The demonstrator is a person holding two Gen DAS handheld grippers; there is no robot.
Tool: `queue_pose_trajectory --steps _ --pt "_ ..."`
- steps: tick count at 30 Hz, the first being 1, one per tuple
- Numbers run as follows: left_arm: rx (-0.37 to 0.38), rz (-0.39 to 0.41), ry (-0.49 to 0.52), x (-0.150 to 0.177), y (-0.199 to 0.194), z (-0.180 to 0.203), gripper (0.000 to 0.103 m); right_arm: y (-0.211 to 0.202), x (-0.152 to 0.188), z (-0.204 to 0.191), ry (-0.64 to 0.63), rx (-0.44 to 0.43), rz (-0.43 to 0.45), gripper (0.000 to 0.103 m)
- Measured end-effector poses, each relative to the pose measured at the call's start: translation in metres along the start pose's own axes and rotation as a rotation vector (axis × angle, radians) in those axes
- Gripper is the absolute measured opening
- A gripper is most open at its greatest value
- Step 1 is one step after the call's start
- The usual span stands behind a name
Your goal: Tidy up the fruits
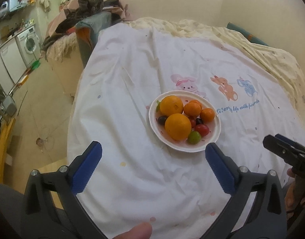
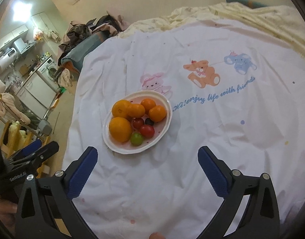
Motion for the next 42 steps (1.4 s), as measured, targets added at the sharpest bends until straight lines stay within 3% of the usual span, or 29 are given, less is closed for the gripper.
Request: queue_pose_trajectory --steps 7,17,42 --pt "0.003 0.014 -0.015 0.005 0.008 0.0 0.102 -0.002 -0.008 -0.01 -0.134 0.118 0.104 0.103" --pt "-0.004 0.001 -0.01 0.009 0.015 0.004 0.102 0.014 0.001 -0.015 -0.171 0.134 0.066 0.103" --pt "-0.001 -0.017 -0.032 0.011 0.018 -0.003 0.102 0.013 -0.002 -0.009 -0.16 0.153 0.075 0.103"
Point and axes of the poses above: each gripper's, at about its wrist camera, not at the fingertips, and y roughly the way its jaws point, z to its right, x to its underside, the point moved 10 cm from there along y, roughly the way its jaws point, and after that the axes turned 7 degrees about -x, right-handed, at the moved point
